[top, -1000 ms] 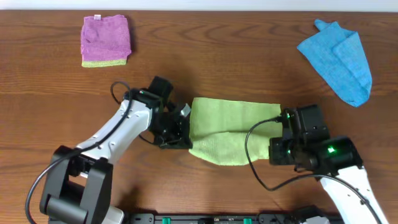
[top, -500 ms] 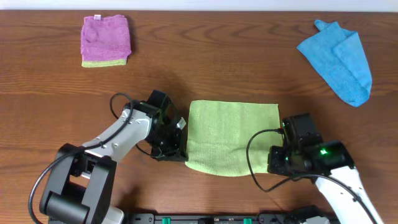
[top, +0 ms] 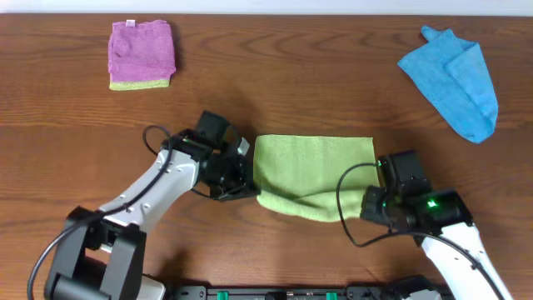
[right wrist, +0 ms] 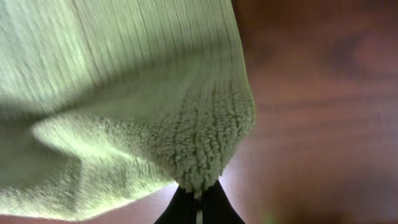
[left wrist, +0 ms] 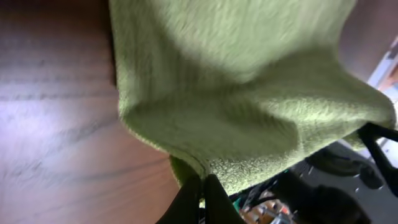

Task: Fold the cloth

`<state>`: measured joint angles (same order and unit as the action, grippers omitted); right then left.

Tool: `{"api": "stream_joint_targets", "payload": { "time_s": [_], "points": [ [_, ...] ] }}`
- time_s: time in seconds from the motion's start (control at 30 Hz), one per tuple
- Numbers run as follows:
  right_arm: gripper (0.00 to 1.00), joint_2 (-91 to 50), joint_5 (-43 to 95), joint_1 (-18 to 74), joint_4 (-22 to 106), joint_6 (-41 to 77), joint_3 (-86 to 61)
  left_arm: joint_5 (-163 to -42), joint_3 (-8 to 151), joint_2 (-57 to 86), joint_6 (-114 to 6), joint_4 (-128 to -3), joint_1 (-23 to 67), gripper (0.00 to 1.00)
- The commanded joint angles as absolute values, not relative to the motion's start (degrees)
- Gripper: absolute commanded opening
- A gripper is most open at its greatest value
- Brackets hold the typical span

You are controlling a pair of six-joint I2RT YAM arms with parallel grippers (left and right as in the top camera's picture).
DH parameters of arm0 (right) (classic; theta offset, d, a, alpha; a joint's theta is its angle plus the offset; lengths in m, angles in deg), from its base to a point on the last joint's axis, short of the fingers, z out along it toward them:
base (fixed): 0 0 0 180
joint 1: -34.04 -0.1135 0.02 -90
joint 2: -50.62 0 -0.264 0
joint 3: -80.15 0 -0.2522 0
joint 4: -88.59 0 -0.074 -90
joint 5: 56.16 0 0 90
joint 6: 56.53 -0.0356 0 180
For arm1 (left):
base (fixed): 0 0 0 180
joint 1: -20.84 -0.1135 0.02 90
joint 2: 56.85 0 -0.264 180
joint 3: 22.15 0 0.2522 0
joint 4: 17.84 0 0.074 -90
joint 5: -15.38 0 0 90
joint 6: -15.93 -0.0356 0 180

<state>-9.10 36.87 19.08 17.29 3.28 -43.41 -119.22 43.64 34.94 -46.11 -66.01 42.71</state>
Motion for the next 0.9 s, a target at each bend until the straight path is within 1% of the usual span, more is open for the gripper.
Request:
{"api": "stream_joint_targets", "payload": {
  "time_s": [0.0, 0.2, 0.4, 0.63, 0.73, 0.87],
  "points": [
    [0.01, -9.04, 40.82, 19.39, 20.4, 2.97, -43.57, -118.69, 43.51, 34.11, -40.27, -62.95, 42.73, 0.06],
    [0.01, -13.1, 42.94, 19.41, 26.45, 4.43, -43.57, -114.85, 43.51, 34.11, -36.51, -57.57, 42.71, 0.06],
    [0.01, -20.25, 45.13, 19.41, 32.85, 5.29, -43.57, -107.77, 43.51, 34.11, -33.65, -51.61, 42.62, 0.06],
    [0.01, -23.79, 46.7, 19.45, 38.3, 5.29, -43.57, -102.7, 43.51, 34.11, -31.16, -44.72, 42.62, 0.06],
    [0.01, -23.81, 46.73, 19.45, 38.6, 5.31, -43.57, -102.72, 43.51, 34.11, -30.76, -44.63, 42.62, 0.06],
    [0.01, -23.79, 46.62, 19.45, 38.21, 5.27, -43.57, -103.79, 43.51, 34.11, -31.38, -48.13, 41.18, 0.06]
  ]
}}
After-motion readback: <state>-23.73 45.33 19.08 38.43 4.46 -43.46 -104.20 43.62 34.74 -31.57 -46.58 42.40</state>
